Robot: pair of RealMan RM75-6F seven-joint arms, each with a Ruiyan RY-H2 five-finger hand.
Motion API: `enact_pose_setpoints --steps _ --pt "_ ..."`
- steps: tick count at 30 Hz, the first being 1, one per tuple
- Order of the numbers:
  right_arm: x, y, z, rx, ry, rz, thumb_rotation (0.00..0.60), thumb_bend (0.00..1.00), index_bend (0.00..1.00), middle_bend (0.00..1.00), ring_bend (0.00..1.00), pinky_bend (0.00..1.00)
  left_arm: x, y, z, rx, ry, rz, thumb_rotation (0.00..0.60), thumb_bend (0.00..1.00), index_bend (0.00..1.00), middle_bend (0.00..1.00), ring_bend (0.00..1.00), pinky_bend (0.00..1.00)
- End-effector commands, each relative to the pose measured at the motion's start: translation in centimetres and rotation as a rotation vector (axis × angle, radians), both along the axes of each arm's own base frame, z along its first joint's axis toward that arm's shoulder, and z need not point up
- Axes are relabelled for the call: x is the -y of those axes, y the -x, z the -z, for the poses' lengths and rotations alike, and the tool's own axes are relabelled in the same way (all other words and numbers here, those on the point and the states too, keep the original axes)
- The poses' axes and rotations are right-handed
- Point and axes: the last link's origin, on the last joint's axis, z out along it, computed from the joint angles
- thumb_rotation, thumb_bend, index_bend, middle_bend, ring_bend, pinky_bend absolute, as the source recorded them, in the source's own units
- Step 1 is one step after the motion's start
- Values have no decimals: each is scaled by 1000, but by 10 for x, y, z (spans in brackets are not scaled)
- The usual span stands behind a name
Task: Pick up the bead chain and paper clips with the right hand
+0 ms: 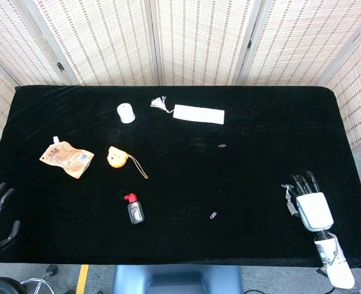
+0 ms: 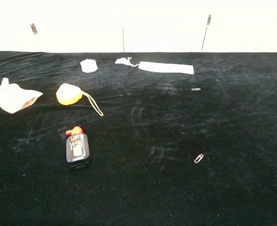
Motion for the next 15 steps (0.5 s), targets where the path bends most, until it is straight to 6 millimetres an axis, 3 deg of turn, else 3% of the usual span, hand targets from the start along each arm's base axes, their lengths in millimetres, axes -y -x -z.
enact_pose_setpoints --steps 1,3,12,15 --pt "1 0 0 5 -34 14 600 445 267 47 96 0 0 1 0 1 1 -8 600 522 0 30 0 0" --pt "1 -2 -2 16 -38 11 600 444 127 10 88 0 0 0 0 2 -2 -5 600 523 0 34 0 0" --pt "-3 -7 -11 24 -37 9 600 421 21 0 33 0 0 0 1 -2 0 -5 600 523 0 34 0 0" --pt "-11 -16 -22 44 -20 -12 600 413 11 0 11 0 1 0 1 -4 0 -2 600 523 0 34 0 0"
